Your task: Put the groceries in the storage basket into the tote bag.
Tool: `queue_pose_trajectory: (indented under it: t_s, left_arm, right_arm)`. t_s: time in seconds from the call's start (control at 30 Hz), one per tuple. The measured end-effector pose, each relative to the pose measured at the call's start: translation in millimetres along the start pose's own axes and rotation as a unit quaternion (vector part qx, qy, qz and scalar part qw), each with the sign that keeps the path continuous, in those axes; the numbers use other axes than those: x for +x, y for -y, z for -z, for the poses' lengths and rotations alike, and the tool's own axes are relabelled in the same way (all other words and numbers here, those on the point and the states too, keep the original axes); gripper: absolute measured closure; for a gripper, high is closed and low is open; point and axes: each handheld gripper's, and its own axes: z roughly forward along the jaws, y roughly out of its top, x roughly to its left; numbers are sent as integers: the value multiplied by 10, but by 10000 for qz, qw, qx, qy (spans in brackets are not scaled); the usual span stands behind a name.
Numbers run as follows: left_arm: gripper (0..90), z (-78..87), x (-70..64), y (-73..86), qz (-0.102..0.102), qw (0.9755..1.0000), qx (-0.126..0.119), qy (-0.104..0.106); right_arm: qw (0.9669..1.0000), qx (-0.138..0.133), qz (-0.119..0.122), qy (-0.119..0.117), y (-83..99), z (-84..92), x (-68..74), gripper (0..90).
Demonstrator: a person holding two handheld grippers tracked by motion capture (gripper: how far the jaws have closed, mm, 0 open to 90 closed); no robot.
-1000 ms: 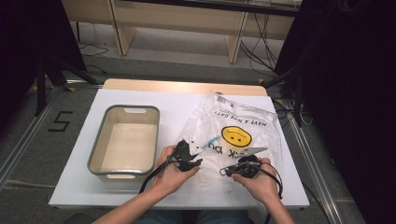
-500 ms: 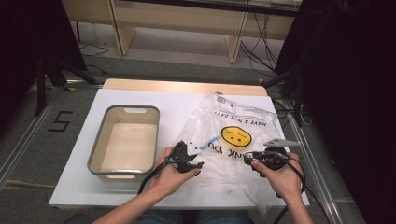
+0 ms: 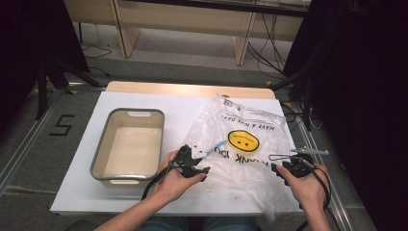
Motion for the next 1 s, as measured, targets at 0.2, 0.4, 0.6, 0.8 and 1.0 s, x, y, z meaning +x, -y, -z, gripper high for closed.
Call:
queue_pose_trajectory:
  t_s: [0.2, 0.4, 0.6, 0.8, 1.0]
  left_arm:
    - [445, 4, -2, -3, -17, 10000, -3, -4]
    - [447, 15, 0, -8, -16, 10000, -15, -13]
    - [451, 14, 4, -11, -3, 10000, 2, 7]
    - [450, 16, 11, -13, -3, 10000, 7, -15]
    - [454, 14, 14, -18, -16, 10000, 2, -34]
  right_arm:
    - [9986, 367, -283, 237, 106, -44, -105, 456]
    - [9944, 818, -586, 314, 220, -136, -190, 483]
    - [9921, 1023, -650, 328, 276, -202, -213, 522]
    - [9905, 1210, -481, 435, 284, -226, -203, 710]
    - [9903, 1286, -136, 514, 291, -218, -229, 885]
